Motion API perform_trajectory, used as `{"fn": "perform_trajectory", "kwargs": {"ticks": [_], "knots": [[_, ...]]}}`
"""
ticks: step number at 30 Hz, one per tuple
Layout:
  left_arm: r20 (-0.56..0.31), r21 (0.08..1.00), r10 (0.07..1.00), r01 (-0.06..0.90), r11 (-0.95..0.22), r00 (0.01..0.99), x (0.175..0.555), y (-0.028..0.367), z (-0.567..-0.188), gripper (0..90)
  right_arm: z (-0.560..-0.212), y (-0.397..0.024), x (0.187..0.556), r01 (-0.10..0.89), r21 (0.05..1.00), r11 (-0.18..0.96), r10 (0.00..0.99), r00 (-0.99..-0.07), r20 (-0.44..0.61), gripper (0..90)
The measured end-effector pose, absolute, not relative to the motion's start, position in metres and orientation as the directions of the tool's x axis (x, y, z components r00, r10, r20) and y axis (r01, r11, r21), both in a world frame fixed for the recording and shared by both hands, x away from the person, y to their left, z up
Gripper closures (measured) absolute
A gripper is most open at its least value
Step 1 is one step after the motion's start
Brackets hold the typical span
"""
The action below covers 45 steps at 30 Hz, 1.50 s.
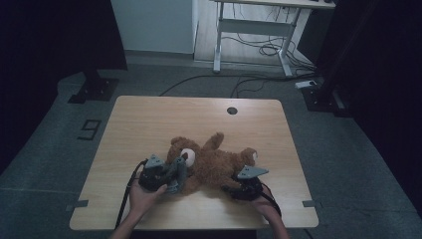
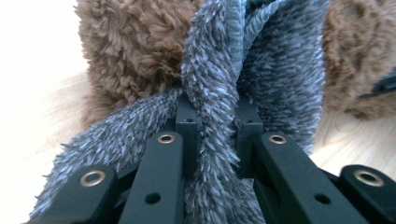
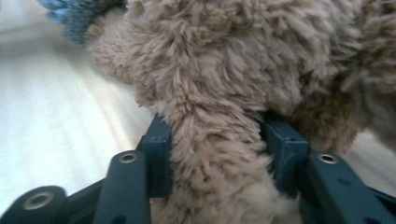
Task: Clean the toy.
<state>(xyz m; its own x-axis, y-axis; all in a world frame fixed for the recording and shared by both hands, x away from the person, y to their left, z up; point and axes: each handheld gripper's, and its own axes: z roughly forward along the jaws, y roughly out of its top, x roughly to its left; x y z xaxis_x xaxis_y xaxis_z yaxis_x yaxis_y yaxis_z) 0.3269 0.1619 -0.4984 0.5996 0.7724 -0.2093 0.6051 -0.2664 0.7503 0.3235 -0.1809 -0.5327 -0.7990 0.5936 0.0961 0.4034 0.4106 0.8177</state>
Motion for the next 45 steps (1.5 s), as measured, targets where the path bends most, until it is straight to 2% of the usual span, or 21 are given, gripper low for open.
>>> {"fn": "perform_trajectory", "kwargs": {"ticks": [4, 9, 15, 17, 20, 22, 25, 29, 32, 39, 45], "knots": [[-0.205, 0.775, 0.757, 0.575, -0.262, 0.62, 0.324, 0.16, -0.485, 76.4, -0.532, -0.187, 0.331, 0.41, 0.822, 0.395, 0.64, -0.765, 0.074, 59.6], [-0.18, 0.831, 0.725, 0.497, -0.25, 0.665, 0.317, 0.146, -0.457, 76.6, -0.532, -0.191, 0.331, 0.4, 0.83, 0.389, 0.642, -0.764, 0.067, 60.8], [-0.134, 0.832, 0.673, 0.451, -0.322, 0.727, 0.335, 0.081, -0.436, 76.6, -0.532, -0.191, 0.329, 0.393, 0.832, 0.391, 0.644, -0.763, 0.058, 60.7], [-0.128, 0.82, 0.658, 0.453, -0.352, 0.742, 0.345, 0.054, -0.438, 76.6, -0.532, -0.19, 0.329, 0.393, 0.833, 0.39, 0.646, -0.761, 0.057, 60.7], [-0.064, 0.792, 0.664, 0.443, -0.42, 0.745, 0.357, 0.02, -0.451, 76.4, -0.534, -0.191, 0.328, 0.391, 0.837, 0.382, 0.648, -0.76, 0.059, 60.8], [-0.055, 0.796, 0.675, 0.44, -0.415, 0.736, 0.362, 0.014, -0.455, 76.5, -0.535, -0.194, 0.328, 0.396, 0.84, 0.371, 0.661, -0.748, 0.061, 61.6], [-0.033, 0.796, 0.696, 0.44, -0.415, 0.717, 0.364, 0.023, -0.455, 76.9, -0.536, -0.199, 0.327, 0.401, 0.845, 0.354, 0.662, -0.746, 0.076, 63.3], [-0.021, 0.794, 0.753, 0.469, -0.388, 0.658, 0.369, 0.055, -0.451, 77.2, -0.536, -0.196, 0.326, 0.393, 0.841, 0.372, 0.657, -0.752, 0.06, 64.1], [-0.064, 0.796, 0.765, 0.496, -0.348, 0.641, 0.371, 0.082, -0.45, 76.9, -0.536, -0.197, 0.326, 0.394, 0.84, 0.372, 0.654, -0.754, 0.064, 64.1], [-0.032, 0.826, 0.804, 0.468, -0.314, 0.594, 0.364, 0.118, -0.436, 77.0, -0.538, -0.195, 0.326, 0.4, 0.837, 0.373, 0.656, -0.752, 0.067, 64.1], [-0.052, 0.787, 0.854, 0.548, -0.284, 0.518, 0.367, 0.163, -0.446, 77.7, -0.539, -0.195, 0.326, 0.411, 0.836, 0.363, 0.66, -0.747, 0.081, 64.1]]}}
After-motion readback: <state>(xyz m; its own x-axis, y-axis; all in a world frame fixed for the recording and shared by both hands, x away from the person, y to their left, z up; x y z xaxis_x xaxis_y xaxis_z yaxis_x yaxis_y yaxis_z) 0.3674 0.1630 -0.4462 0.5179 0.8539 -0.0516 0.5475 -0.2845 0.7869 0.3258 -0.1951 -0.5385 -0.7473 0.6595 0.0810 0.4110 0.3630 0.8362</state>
